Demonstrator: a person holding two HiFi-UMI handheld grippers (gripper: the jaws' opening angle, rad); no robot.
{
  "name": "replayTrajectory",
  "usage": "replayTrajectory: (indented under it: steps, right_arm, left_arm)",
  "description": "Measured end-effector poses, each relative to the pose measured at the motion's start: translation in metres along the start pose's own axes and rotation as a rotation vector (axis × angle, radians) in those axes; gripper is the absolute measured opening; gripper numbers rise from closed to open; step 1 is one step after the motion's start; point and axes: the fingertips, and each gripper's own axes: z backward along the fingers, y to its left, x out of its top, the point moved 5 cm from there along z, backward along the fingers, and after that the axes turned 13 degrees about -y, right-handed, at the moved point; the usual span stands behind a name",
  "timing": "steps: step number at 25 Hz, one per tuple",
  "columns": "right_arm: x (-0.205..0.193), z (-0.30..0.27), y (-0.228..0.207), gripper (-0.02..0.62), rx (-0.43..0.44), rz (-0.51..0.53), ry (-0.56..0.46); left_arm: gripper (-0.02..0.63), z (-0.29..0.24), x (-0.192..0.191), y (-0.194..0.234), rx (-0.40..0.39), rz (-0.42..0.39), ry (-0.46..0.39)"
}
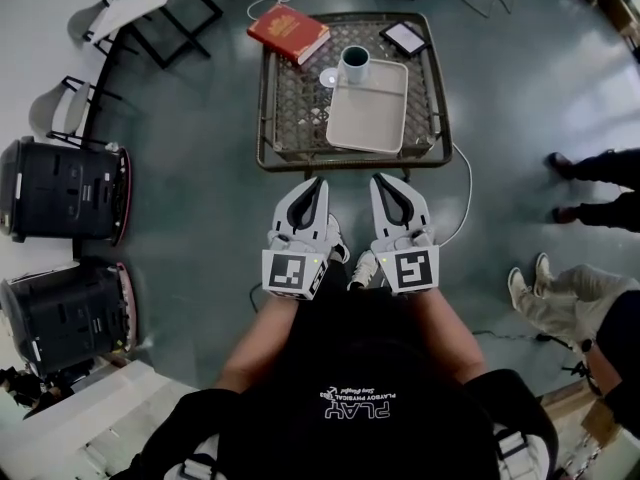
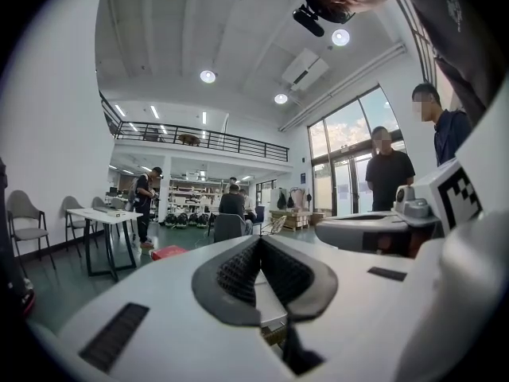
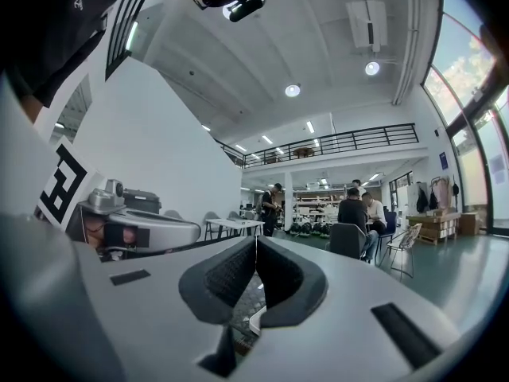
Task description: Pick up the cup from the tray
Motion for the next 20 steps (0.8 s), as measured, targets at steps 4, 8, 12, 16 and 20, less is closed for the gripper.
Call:
replayTrajectory:
  steps: [4, 8, 12, 16, 20]
  right_arm:
    - [-0.007, -0.019, -0.010, 0.009, -0.010, -0.004, 0.003]
    - [-0.015, -0.042, -0.022, 0.009, -0.023, 0.004, 0.023]
    - [-0.027, -0.071, -0.033, 0.009, -0.028, 0.023, 0.038]
    - [-0.038, -0.103, -0.039, 0.009, -0.028, 0.047, 0.060]
    - [-0.044, -0.131, -0.044, 0.009, -0.033, 0.053, 0.074]
  left_arm:
    - [0.008, -0.015, -0.011, 0.012, -0.005, 0.002, 0.012]
    - [0.008, -0.036, -0.020, 0.026, -0.022, 0.009, 0.022]
    - [0.008, -0.064, -0.023, 0.044, -0.045, 0.020, 0.013]
    - [0.008, -0.090, -0.035, 0.067, -0.067, 0.029, 0.027]
    - [0.008, -0.116, -0.035, 0.092, -0.073, 0.039, 0.026]
